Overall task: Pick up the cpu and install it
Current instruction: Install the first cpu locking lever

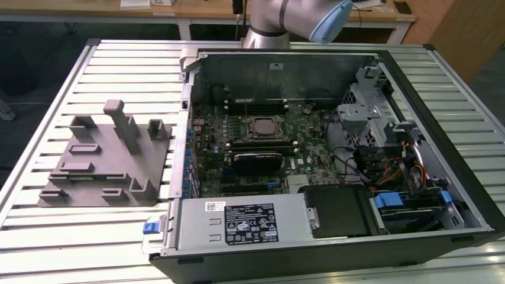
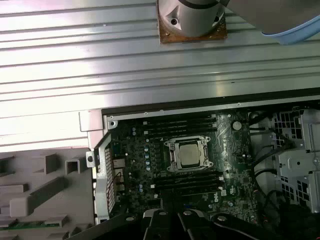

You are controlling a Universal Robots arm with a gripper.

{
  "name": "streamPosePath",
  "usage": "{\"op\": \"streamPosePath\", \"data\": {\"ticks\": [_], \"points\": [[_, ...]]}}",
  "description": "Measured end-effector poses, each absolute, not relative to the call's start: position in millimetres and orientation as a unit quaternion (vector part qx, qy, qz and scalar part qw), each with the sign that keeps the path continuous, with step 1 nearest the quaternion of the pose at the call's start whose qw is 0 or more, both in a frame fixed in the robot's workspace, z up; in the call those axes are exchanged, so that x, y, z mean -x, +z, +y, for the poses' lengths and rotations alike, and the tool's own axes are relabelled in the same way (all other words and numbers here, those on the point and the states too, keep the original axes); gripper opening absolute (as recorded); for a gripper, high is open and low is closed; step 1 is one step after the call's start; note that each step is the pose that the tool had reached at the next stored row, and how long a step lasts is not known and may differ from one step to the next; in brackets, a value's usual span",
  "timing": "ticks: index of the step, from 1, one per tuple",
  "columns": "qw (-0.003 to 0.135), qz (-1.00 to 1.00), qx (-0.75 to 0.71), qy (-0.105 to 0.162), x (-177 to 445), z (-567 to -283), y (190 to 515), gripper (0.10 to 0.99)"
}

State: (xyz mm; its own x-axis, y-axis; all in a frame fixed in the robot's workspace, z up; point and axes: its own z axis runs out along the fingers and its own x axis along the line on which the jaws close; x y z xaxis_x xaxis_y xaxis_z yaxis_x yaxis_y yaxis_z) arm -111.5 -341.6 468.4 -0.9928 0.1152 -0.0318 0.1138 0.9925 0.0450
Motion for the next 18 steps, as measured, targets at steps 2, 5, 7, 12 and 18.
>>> {"op": "streamPosePath", "data": {"ticks": [2, 5, 7, 12, 18], "points": [[0.017, 0.998, -0.057, 0.022, 111.5, -341.6, 466.9, 0.106], [0.017, 0.998, -0.057, 0.022, 111.5, -341.6, 465.2, 0.106], [0.017, 0.998, -0.057, 0.022, 111.5, -341.6, 465.1, 0.106], [0.017, 0.998, -0.057, 0.022, 111.5, -341.6, 464.3, 0.106], [0.017, 0.998, -0.057, 0.022, 111.5, -341.6, 460.3, 0.106]]}}
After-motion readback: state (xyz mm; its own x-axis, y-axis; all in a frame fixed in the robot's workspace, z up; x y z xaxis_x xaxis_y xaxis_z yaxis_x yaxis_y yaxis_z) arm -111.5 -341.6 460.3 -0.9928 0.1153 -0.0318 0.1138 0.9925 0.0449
